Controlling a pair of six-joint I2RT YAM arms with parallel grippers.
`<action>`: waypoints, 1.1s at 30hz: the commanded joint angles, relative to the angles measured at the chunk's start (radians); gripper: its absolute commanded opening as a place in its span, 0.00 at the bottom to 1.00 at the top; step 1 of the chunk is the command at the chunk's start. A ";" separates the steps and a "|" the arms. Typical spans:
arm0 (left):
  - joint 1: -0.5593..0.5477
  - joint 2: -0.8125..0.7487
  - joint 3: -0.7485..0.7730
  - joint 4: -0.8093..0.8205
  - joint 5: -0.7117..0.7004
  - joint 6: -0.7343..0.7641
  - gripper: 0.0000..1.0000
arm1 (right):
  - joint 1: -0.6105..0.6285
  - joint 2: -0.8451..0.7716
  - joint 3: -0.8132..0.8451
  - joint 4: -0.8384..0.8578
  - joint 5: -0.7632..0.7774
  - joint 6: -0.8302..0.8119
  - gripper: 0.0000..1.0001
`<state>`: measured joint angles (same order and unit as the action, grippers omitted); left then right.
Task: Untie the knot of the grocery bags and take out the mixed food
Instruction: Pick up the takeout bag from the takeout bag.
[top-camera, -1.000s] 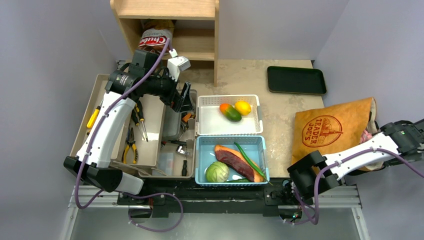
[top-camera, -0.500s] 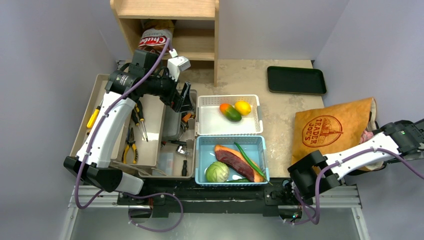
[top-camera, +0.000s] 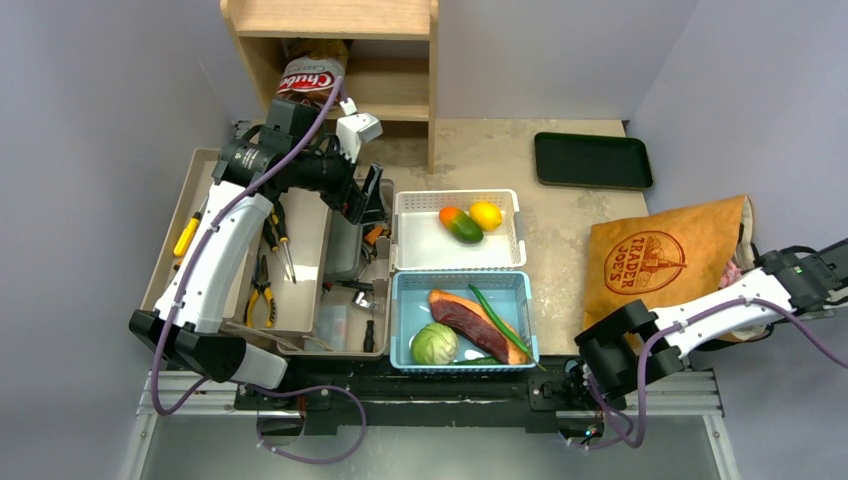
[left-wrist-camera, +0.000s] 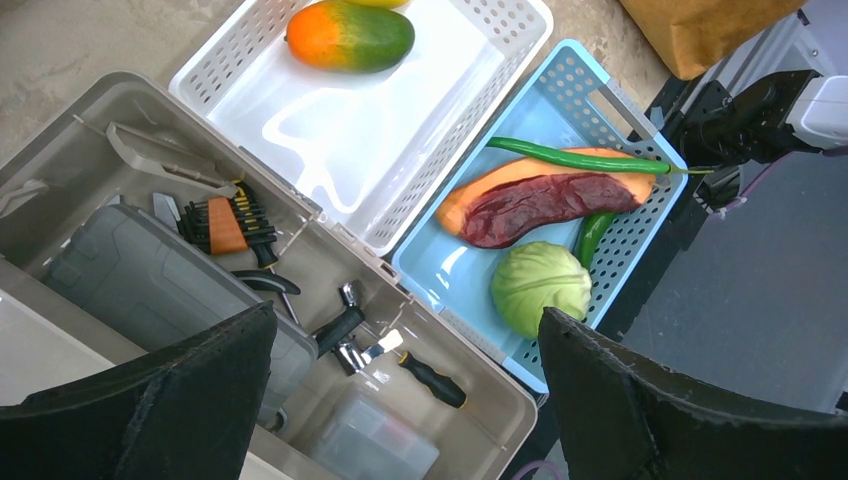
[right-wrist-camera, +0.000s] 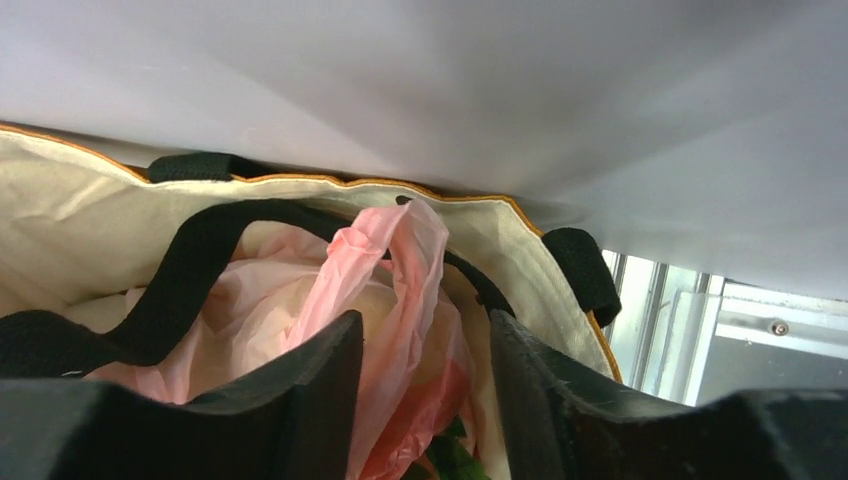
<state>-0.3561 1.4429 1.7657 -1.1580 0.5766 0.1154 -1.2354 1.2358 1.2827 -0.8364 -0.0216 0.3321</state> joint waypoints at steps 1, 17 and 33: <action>-0.006 0.012 0.056 0.005 0.035 0.003 1.00 | 0.031 -0.049 -0.072 0.130 0.028 -0.033 0.44; -0.006 0.002 0.062 -0.007 0.029 0.012 1.00 | 0.094 -0.163 -0.021 0.223 -0.190 -0.104 0.00; -0.047 0.140 0.269 -0.011 0.126 -0.007 1.00 | 0.150 -0.304 0.092 -0.067 -0.251 -0.460 0.59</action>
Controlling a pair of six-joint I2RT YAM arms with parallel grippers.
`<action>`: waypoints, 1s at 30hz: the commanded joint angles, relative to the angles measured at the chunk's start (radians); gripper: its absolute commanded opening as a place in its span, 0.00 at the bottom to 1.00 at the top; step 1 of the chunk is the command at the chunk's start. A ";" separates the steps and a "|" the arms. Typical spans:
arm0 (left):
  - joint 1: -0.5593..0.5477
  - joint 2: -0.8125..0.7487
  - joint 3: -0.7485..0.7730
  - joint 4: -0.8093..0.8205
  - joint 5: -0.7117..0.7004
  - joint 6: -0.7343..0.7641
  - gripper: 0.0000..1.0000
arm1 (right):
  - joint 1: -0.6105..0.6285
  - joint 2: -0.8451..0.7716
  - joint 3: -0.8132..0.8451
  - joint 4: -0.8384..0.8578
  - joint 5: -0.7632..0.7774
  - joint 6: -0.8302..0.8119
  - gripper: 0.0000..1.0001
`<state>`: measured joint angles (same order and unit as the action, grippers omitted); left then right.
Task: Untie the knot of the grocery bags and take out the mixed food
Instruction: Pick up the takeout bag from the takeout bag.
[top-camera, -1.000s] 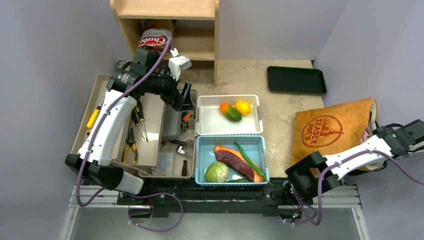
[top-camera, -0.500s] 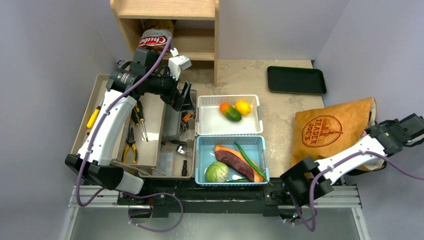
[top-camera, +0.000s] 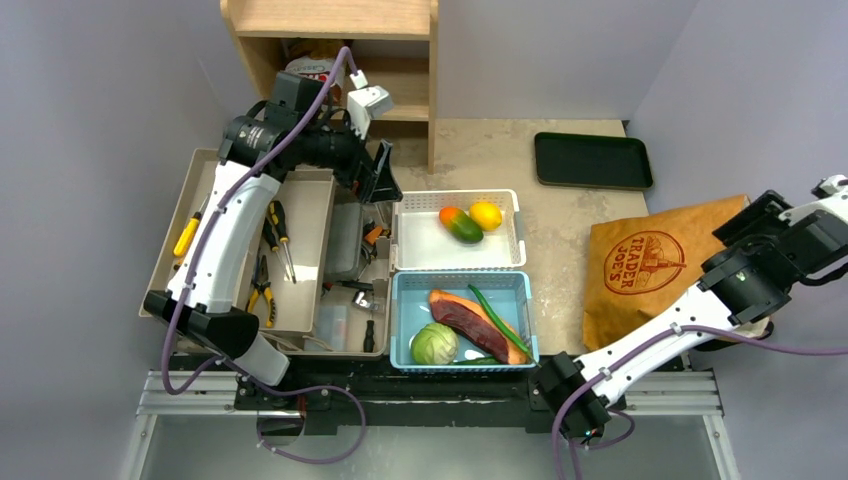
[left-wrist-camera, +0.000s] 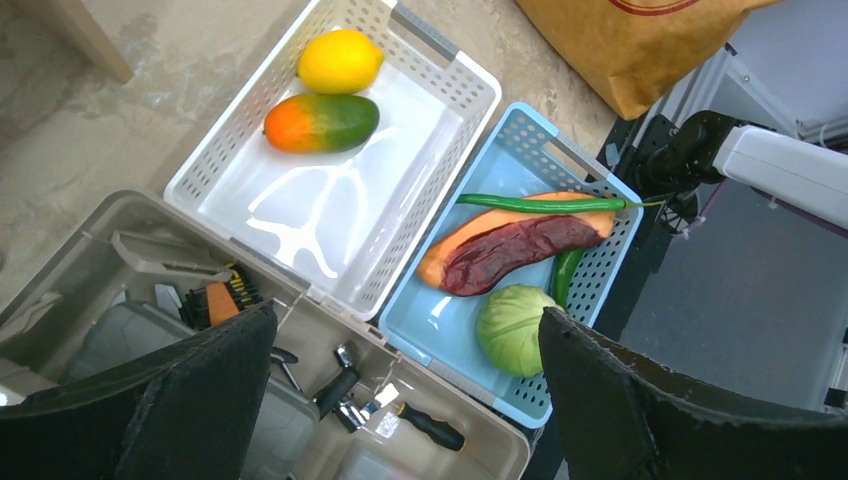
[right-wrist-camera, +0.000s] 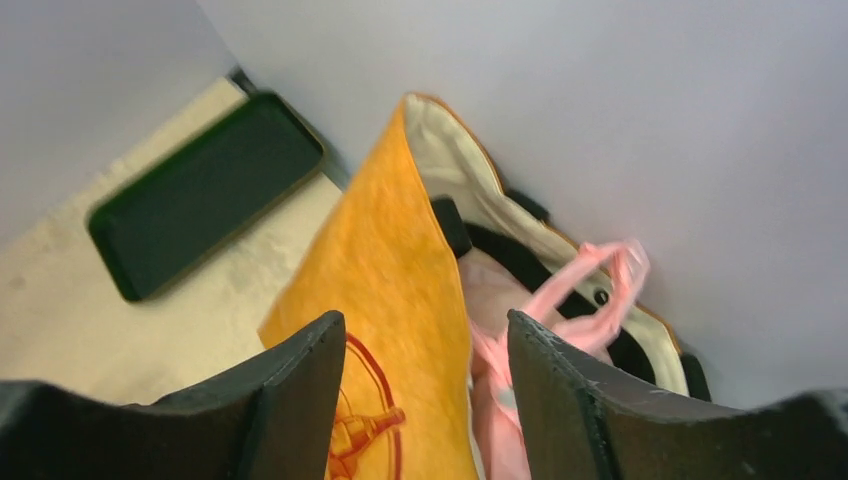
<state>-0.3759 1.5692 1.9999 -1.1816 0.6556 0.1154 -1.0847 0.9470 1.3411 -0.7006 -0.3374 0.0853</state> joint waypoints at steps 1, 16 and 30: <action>-0.035 0.012 0.029 0.024 0.043 -0.010 1.00 | -0.001 -0.006 0.018 -0.222 0.068 -0.222 0.61; -0.077 -0.016 -0.016 0.036 -0.028 0.000 1.00 | 0.041 0.279 0.090 -0.327 -0.127 -0.258 0.10; -0.079 0.082 0.013 0.200 0.070 -0.189 1.00 | 0.602 0.017 -0.100 -0.199 -0.117 -0.240 0.00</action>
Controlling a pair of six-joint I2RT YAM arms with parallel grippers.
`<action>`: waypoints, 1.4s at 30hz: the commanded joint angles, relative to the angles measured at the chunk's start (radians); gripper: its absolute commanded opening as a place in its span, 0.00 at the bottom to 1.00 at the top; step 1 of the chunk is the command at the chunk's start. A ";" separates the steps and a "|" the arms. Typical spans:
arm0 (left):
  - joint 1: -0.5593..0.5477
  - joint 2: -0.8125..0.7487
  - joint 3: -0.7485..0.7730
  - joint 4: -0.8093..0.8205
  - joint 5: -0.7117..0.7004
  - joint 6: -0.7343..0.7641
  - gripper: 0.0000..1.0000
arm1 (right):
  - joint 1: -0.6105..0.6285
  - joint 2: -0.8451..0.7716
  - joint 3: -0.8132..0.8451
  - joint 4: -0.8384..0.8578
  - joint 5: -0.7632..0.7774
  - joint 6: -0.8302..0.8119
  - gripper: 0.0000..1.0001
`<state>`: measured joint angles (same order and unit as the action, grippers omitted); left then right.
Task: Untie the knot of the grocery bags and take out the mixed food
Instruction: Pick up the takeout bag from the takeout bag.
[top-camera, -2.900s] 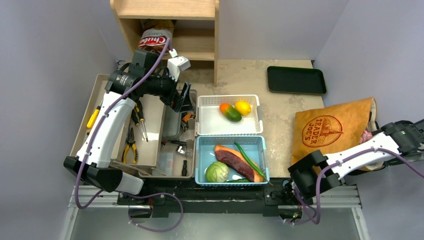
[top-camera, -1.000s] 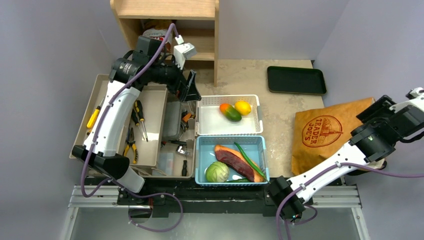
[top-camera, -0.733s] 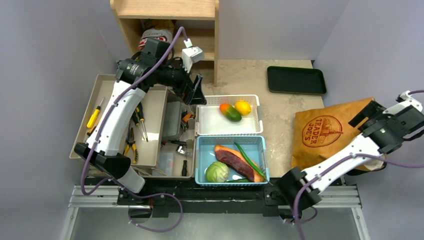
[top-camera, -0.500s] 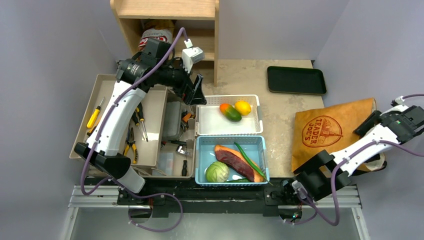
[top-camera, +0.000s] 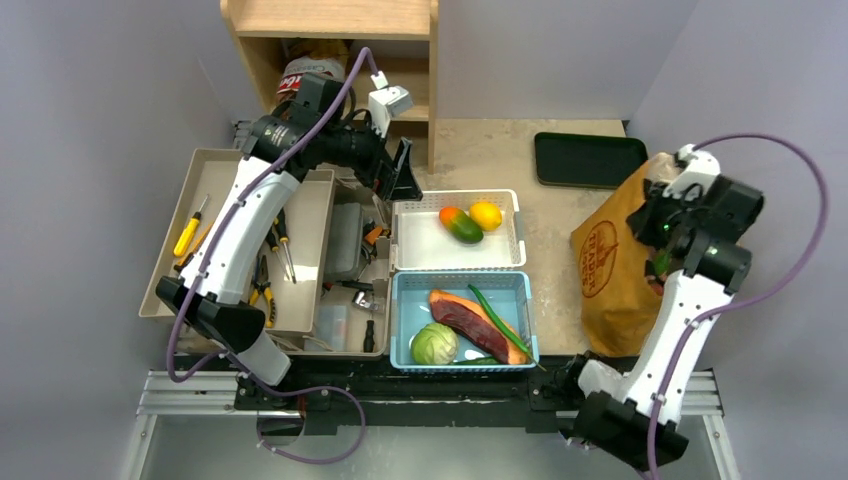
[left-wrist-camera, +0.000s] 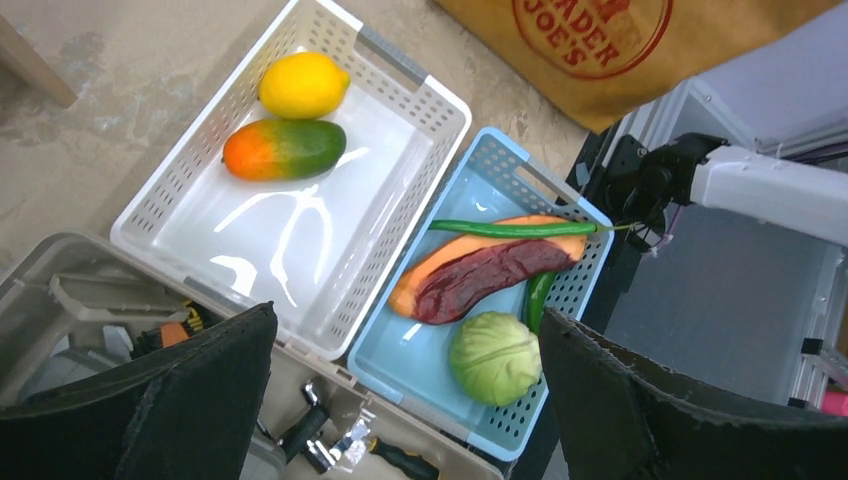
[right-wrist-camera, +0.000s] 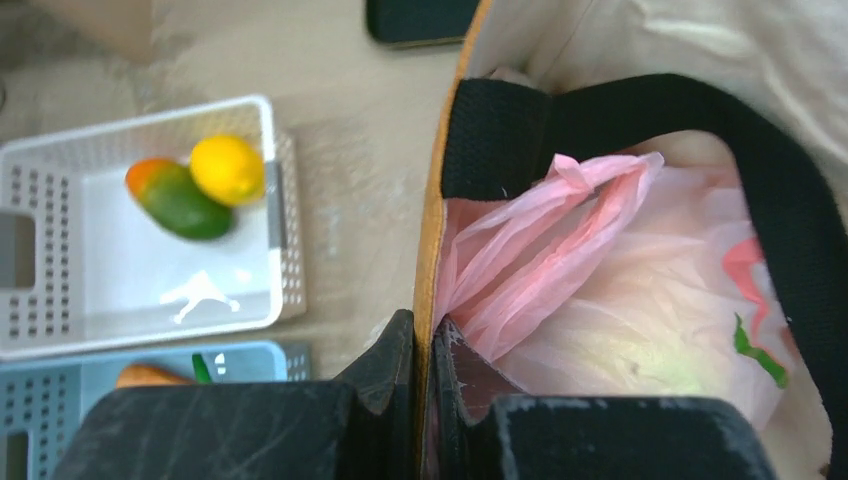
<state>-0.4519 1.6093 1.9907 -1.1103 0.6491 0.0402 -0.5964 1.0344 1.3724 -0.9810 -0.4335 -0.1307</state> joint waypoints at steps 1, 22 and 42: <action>-0.008 0.053 0.013 0.155 0.088 -0.137 1.00 | 0.154 -0.091 -0.181 0.084 -0.018 -0.048 0.00; -0.369 0.454 0.247 0.679 -0.167 -0.558 0.97 | 0.528 -0.160 -0.318 0.016 -0.085 -0.330 0.00; -0.428 0.595 0.198 0.663 -0.302 -0.516 0.00 | 0.534 -0.019 0.382 -0.364 0.121 -0.132 0.58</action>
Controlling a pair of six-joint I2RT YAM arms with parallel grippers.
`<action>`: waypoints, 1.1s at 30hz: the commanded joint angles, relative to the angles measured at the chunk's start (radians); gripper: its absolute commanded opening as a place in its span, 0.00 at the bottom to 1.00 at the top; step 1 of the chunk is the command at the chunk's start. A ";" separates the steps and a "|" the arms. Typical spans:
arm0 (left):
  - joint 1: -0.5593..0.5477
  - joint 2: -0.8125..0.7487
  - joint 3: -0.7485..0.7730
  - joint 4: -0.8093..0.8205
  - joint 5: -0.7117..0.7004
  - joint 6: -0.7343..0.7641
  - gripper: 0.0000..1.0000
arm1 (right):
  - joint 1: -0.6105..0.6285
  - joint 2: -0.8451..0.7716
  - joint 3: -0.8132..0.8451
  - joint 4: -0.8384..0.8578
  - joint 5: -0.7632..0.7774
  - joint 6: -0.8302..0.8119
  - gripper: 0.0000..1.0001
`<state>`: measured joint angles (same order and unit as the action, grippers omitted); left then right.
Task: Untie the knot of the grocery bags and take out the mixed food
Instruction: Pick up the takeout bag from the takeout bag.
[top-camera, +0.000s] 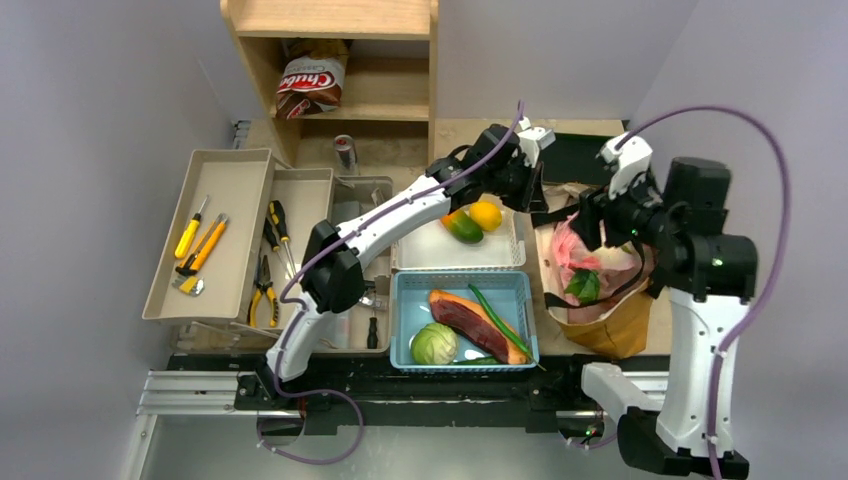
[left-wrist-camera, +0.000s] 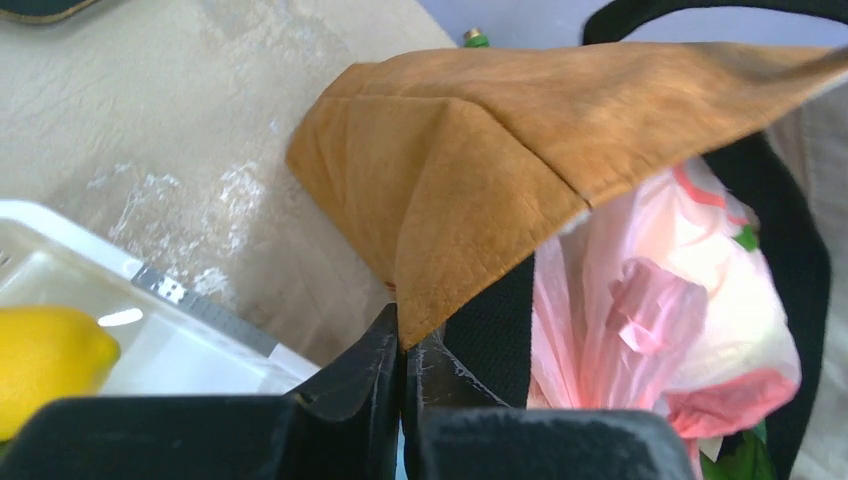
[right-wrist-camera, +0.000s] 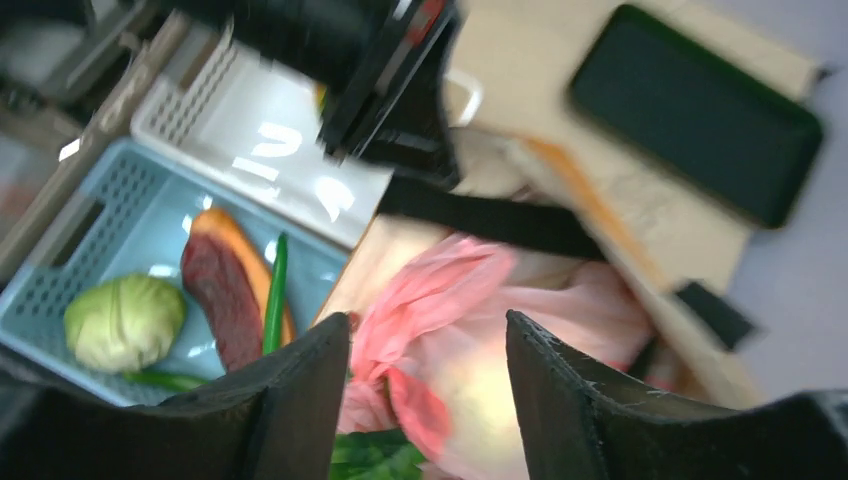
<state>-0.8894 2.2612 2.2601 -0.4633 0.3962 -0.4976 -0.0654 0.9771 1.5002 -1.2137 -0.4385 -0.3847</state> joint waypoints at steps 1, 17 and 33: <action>0.010 -0.076 -0.092 0.022 -0.051 0.024 0.00 | 0.003 0.063 0.311 -0.143 0.209 0.147 0.64; 0.010 -0.222 -0.250 0.097 -0.016 0.070 0.00 | -0.335 0.187 0.176 -0.147 0.476 0.070 0.76; 0.003 -0.647 -0.637 0.403 0.227 0.444 0.98 | -0.344 0.147 0.110 -0.174 0.321 0.067 0.00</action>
<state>-0.8581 1.7901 1.6894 -0.2241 0.4644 -0.2733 -0.4061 1.1343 1.6085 -1.3815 -0.0761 -0.3088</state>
